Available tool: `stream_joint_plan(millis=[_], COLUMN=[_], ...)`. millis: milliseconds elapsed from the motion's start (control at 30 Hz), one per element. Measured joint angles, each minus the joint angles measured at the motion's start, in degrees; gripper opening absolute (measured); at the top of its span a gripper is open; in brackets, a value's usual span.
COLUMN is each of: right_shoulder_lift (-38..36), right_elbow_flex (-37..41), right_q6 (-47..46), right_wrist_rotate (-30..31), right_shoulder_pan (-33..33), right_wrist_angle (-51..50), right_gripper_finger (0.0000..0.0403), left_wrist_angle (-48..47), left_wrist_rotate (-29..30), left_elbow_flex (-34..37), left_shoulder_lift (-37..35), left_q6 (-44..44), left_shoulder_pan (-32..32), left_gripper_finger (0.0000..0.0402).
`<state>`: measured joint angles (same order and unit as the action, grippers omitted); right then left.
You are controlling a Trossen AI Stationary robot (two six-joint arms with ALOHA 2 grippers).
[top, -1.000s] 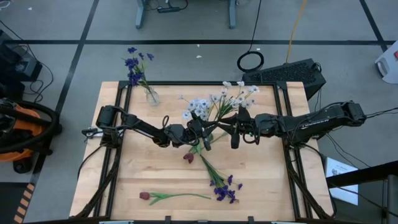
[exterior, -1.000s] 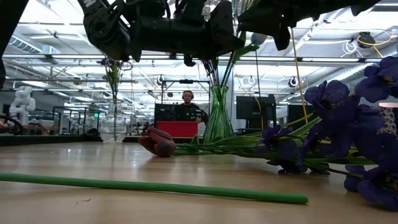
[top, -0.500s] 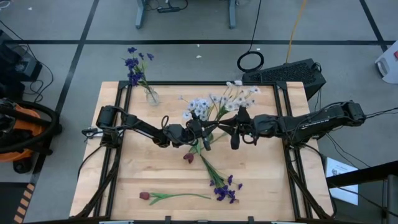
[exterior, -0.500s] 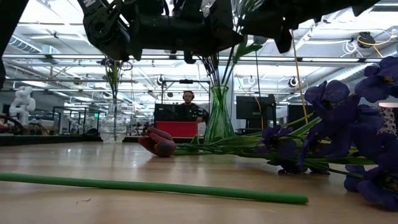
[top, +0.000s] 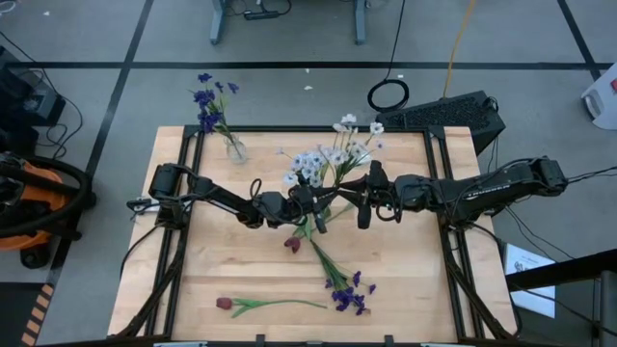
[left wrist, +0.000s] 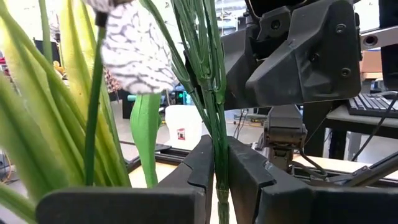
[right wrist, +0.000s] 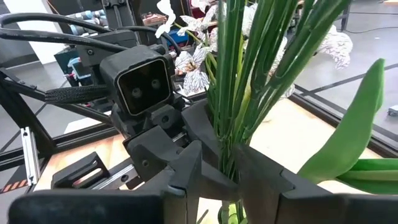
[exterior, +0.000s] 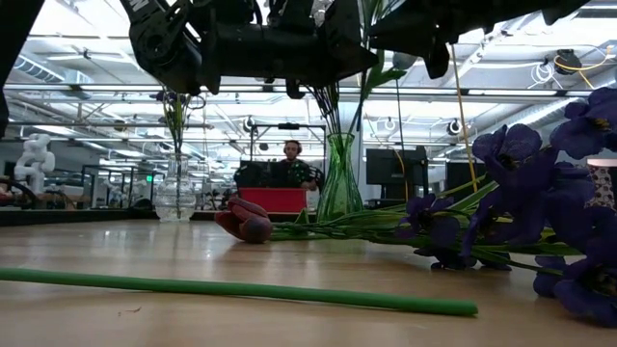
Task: Sort flowers into vase by color
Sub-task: Put the white flowers into the green vase
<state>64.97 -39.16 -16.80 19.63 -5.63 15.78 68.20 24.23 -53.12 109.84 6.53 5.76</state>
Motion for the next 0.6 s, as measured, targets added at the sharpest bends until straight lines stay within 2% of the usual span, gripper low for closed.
stream_joint_plan(millis=[600], right_shoulder_lift=[-0.02], right_elbow_flex=[0.01], right_q6=[-1.10], right_wrist_rotate=[0.06], right_shoulder_pan=[0.04], right_wrist_angle=[-0.74], right_gripper_finger=[0.0089], left_wrist_angle=[3.47], left_wrist_rotate=[-0.68], left_elbow_flex=[0.00], left_shoulder_lift=[-0.09], left_q6=[0.16], left_shoulder_pan=[0.07], left_gripper_finger=[0.0041])
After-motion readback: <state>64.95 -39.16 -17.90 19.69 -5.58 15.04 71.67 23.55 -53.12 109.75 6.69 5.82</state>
